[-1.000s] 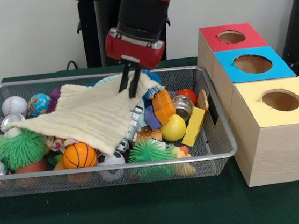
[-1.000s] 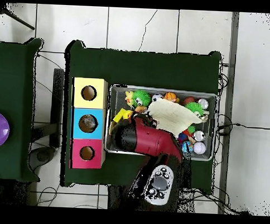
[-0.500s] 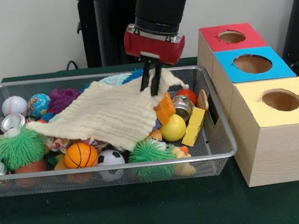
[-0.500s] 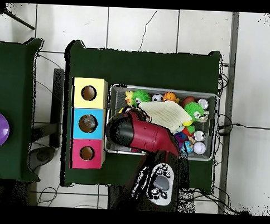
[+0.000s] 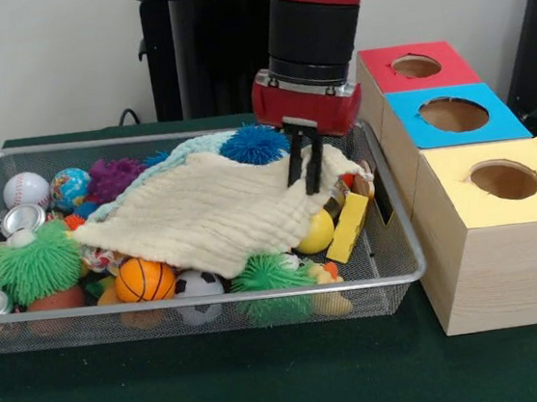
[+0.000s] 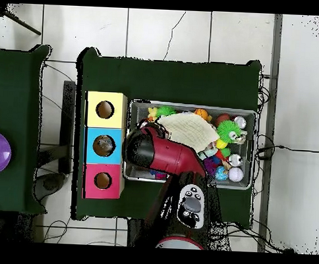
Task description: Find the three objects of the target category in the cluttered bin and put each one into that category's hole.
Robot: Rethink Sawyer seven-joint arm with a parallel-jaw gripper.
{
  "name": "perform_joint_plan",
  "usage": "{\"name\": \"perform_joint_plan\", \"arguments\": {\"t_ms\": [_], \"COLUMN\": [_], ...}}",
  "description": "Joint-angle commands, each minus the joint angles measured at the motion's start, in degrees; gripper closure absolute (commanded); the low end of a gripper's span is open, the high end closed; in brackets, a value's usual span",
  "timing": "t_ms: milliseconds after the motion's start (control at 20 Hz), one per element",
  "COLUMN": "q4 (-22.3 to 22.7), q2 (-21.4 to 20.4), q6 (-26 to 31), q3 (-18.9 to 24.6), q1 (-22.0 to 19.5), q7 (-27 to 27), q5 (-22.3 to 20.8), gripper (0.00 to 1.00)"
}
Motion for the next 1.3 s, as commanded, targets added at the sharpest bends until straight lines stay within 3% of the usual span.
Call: {"name": "perform_joint_plan", "arguments": {"t_ms": [50,300,900,1100,1300], "q4": [4.07,3.81,3.70,3.25,1.63], "q2": [0.85,0.12,0.79,1.83,3.79], "q6": [0.67,2.81,2.53,2.41,2.52], "q3": [8.48,5.32,3.66,2.60,-1.59], "q1": [-0.08,4.54,7.38,6.50,6.63], "q7": [11.80,14.68,14.31,11.98,9.78], "q5": [3.92,6.44,10.14,9.23,6.85], "gripper": [1.00,1.00,1.00,1.00,1.00]}}
